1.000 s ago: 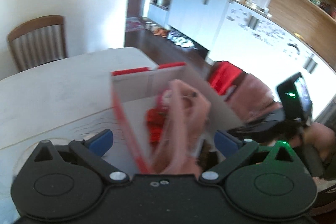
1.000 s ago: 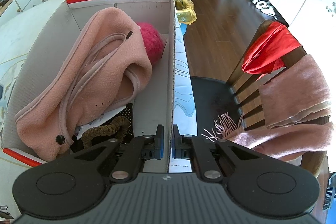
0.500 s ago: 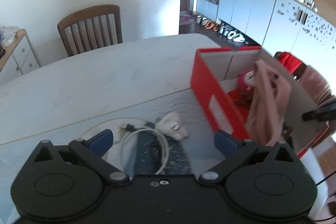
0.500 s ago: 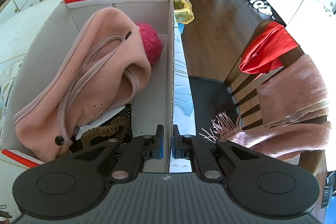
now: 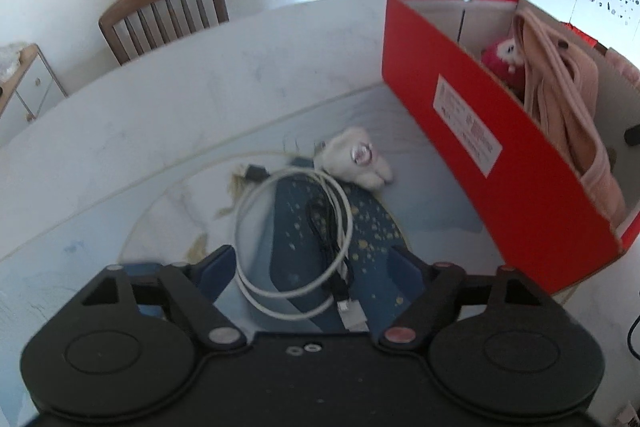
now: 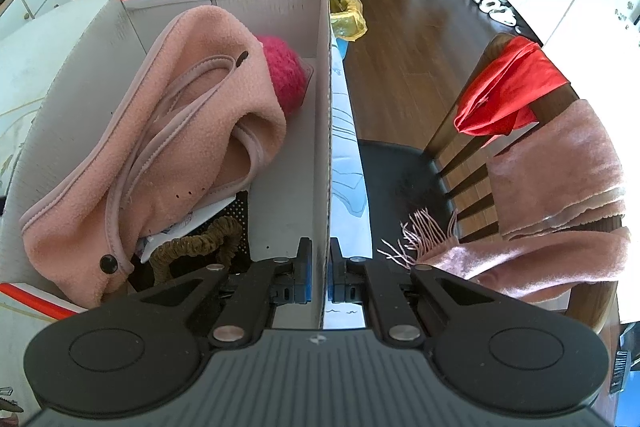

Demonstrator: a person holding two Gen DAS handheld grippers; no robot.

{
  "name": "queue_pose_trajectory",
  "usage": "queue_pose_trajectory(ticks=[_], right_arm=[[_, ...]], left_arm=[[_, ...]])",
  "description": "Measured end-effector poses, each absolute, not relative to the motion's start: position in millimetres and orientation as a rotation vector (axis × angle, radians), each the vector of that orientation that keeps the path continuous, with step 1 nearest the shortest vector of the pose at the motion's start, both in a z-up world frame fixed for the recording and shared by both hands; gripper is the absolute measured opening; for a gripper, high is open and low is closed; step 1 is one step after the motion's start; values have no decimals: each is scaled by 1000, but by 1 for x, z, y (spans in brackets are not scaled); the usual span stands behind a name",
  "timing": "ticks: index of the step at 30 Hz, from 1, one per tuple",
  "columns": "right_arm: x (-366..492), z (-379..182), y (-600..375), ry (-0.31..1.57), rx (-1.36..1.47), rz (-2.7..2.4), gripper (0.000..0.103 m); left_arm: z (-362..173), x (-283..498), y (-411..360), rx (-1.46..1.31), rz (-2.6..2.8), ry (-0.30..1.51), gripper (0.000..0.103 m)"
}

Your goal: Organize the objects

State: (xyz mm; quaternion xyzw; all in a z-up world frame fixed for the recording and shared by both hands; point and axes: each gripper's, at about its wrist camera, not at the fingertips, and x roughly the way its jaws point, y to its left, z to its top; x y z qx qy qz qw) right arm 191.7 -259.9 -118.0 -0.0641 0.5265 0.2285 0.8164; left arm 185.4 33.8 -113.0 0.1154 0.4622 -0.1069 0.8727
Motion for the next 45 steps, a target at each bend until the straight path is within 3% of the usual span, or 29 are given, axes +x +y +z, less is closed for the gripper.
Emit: queue_pose_trajectory(ticks=[5, 15, 18, 24, 35, 45], right_arm=[[192, -118, -260, 1123, -137, 488, 6], [191, -118, -259, 1122, -142, 495, 6], [192, -118, -260, 1122, -142, 495, 6], [192, -118, -259, 1122, -142, 497, 6], [192, -118, -259, 1122, -142, 499, 7], [192, -119, -259, 1122, -140, 505, 6]], left_arm=[[-125, 186, 32, 226, -230, 999, 70], [-128, 193, 32, 207, -234, 1018, 37], [-128, 196, 30, 198, -240, 1023, 33], [-129, 200, 23, 192, -252, 1022, 11], [-100, 200, 36, 112, -240, 962, 1], [-47, 195, 55, -28, -248, 907, 1]])
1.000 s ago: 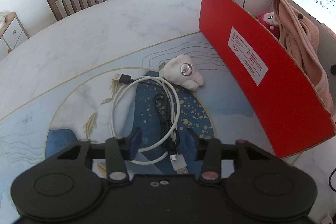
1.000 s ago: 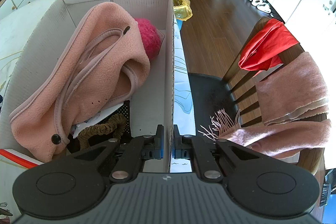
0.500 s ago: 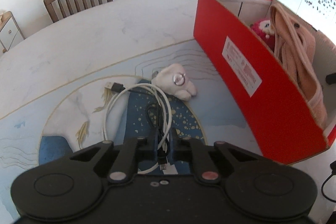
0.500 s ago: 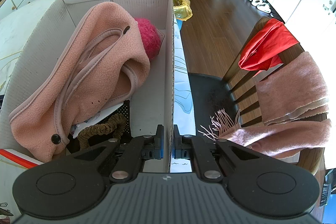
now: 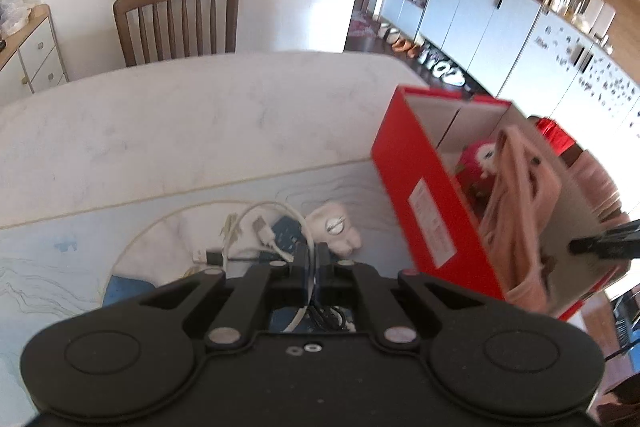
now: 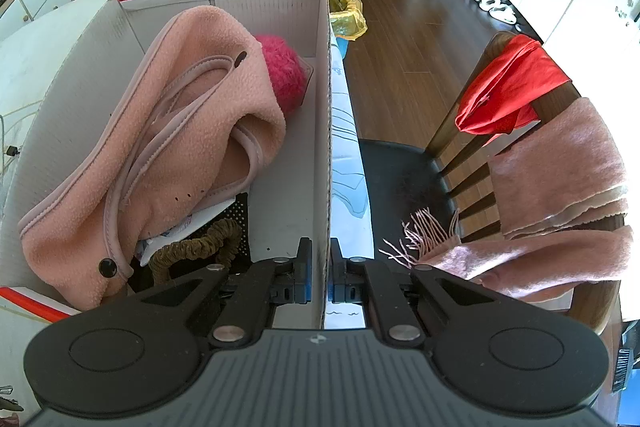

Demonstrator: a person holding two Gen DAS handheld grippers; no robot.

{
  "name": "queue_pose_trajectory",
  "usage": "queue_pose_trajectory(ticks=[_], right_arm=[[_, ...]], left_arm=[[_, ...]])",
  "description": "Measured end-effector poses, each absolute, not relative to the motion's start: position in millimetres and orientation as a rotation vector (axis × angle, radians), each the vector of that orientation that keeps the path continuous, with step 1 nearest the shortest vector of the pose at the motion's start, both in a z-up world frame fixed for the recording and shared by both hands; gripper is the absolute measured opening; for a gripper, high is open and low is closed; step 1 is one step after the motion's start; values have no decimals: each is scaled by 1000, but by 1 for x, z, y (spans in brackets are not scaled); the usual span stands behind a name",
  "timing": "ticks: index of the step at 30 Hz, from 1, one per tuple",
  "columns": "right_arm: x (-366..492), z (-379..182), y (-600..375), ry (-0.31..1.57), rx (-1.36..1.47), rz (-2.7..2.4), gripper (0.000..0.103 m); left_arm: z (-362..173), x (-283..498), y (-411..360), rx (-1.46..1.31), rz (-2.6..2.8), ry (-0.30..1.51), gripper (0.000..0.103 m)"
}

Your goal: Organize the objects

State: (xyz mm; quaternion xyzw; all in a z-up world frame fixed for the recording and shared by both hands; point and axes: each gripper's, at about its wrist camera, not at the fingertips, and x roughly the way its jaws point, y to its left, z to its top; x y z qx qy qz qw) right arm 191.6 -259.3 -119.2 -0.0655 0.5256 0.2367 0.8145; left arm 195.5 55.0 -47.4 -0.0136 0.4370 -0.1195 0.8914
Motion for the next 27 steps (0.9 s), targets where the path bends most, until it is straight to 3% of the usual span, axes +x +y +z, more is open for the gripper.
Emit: queue_pose_trajectory(ticks=[20, 27], right_arm=[[192, -119, -259, 1121, -142, 509, 7], [191, -119, -260, 1119, -149, 534, 7]], left_arm=[[53, 179, 47, -111, -338, 643, 1], [45, 181, 45, -82, -334, 667, 1]])
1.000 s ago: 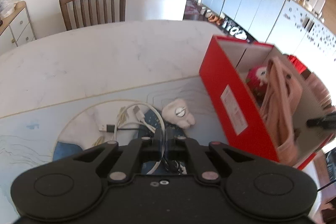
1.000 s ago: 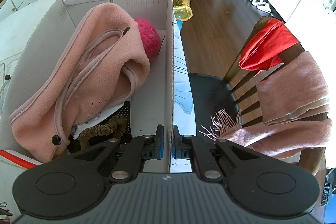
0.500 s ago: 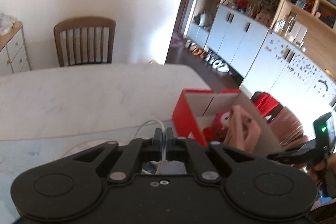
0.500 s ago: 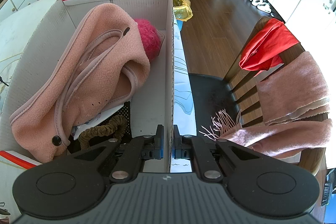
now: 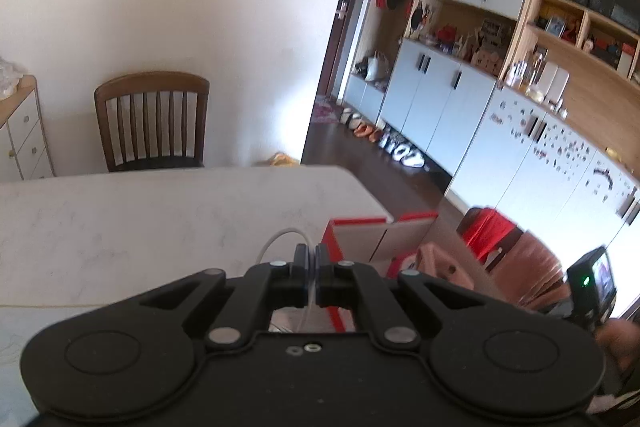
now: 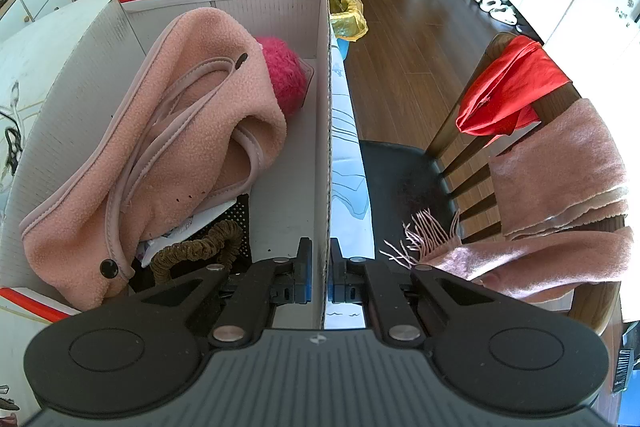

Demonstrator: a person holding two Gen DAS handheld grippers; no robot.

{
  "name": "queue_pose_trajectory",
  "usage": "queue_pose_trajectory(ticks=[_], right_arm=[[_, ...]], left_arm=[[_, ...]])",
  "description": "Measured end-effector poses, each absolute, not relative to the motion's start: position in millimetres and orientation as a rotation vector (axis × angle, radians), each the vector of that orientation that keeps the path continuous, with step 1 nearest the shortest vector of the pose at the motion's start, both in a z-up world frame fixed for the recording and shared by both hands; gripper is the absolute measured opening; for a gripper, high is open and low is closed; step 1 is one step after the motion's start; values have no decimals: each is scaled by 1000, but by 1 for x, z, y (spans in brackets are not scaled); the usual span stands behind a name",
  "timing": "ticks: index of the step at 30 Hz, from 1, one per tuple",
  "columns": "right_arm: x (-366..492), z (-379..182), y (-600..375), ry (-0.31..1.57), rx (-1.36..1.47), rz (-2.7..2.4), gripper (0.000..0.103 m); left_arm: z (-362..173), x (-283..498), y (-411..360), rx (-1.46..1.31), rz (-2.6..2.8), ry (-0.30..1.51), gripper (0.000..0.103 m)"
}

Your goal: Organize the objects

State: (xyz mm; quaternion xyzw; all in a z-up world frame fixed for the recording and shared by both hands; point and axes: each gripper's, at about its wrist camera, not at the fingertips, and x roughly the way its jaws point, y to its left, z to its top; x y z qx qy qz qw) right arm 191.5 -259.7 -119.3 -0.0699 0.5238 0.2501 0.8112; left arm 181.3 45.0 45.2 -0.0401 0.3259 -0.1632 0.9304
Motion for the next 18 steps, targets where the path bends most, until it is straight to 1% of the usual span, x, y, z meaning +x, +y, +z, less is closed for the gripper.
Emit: queue_pose_trajectory(ticks=[8, 14, 18], right_arm=[[191, -119, -260, 1119, -150, 536, 6], [191, -119, -260, 1119, -150, 537, 6], [191, -119, -260, 1118, -150, 539, 7]], left_arm=[[-22, 191, 71, -111, -255, 858, 1], [-59, 179, 89, -107, -228, 960, 1], [-79, 169, 86, -107, -247, 1022, 2]])
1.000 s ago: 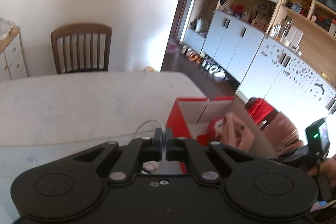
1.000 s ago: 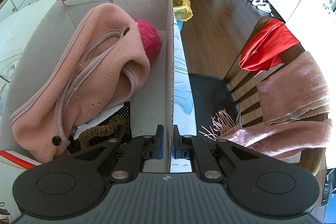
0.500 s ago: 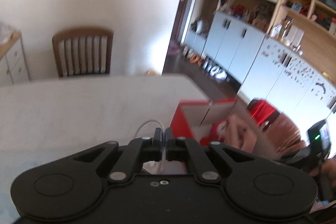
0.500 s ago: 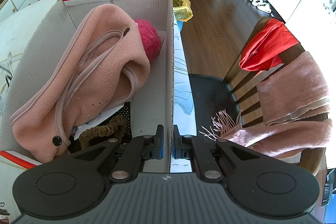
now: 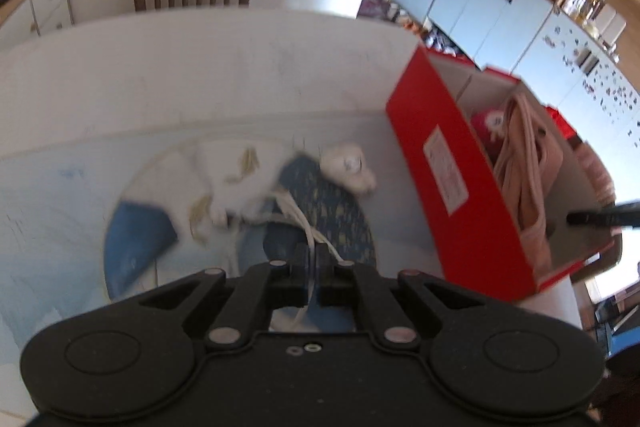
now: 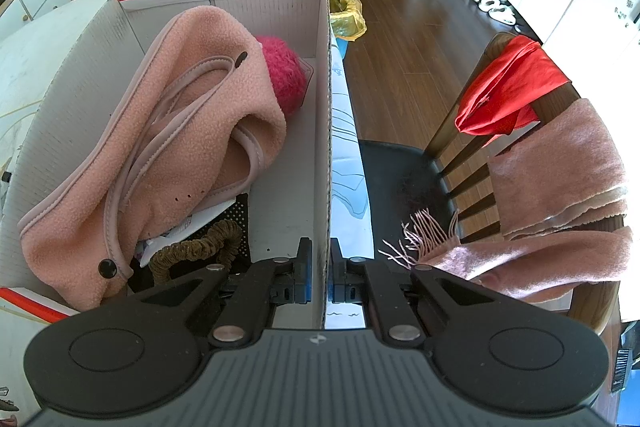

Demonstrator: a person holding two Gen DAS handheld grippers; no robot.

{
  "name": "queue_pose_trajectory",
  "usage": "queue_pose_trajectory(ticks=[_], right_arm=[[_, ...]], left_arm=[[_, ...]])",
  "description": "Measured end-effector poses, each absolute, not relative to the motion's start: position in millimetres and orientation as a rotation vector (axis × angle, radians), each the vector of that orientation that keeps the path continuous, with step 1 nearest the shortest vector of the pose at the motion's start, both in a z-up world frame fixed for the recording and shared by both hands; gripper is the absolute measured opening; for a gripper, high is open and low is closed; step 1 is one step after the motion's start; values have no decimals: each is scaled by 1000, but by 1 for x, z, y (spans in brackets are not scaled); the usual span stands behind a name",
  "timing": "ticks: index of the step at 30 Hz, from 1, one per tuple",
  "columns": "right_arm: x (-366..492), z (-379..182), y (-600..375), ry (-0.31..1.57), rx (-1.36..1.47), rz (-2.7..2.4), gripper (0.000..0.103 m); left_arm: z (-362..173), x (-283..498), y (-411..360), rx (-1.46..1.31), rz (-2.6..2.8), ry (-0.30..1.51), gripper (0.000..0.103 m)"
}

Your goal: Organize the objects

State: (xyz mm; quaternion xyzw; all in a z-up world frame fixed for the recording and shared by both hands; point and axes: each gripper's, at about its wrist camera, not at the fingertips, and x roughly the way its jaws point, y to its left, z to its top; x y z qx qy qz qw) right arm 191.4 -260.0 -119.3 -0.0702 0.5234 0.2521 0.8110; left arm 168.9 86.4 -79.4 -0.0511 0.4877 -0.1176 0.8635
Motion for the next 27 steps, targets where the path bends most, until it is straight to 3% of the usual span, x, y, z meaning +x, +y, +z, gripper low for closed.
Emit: queue_pose_trajectory(ticks=[7, 10, 12, 13, 23, 27], right_arm=[[191, -119, -260, 1118, -150, 540, 6], [191, -119, -260, 1118, -150, 540, 6], [191, -119, -260, 1118, -150, 541, 7], [191, -119, -260, 1118, -150, 541, 7], [191, -119, -260, 1118, -150, 544, 6], [191, -119, -260, 1117, -152, 544, 6]], left_arm=[[-95, 160, 81, -82, -248, 1065, 12], [-91, 158, 79, -91, -268, 1048, 29], [-86, 156, 79, -93, -278, 1027, 54], [-83, 155, 79, -89, -274, 1012, 58], [-80, 167, 83, -105, -197, 1007, 53], [-80, 161, 70, -79, -256, 1017, 42]])
